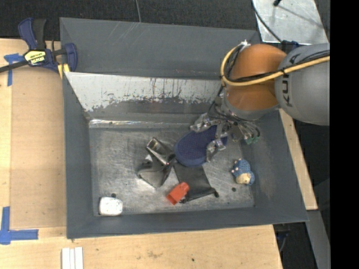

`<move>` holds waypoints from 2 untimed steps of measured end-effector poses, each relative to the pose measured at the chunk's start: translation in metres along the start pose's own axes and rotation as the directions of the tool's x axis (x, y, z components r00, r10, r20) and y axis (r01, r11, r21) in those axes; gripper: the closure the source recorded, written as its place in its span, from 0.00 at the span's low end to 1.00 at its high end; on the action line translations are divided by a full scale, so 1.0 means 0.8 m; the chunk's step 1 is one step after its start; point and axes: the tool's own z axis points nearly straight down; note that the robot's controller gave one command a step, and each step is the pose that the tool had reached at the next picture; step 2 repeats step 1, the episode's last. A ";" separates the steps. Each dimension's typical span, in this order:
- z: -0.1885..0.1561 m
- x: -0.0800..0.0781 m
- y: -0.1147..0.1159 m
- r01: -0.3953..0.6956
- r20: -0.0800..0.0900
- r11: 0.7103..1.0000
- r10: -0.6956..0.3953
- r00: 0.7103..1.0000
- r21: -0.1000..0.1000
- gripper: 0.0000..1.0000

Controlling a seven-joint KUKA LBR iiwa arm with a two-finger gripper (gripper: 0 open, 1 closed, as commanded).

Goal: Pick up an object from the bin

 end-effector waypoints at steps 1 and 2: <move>-0.191 -0.012 -0.023 0.284 0.006 0.959 -0.284 0.959 0.004 1.00; -0.191 -0.012 -0.023 0.284 0.006 0.959 -0.284 0.959 0.004 1.00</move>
Offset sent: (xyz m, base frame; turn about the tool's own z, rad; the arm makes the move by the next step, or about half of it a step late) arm 0.0120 -0.0135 0.1480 -0.2904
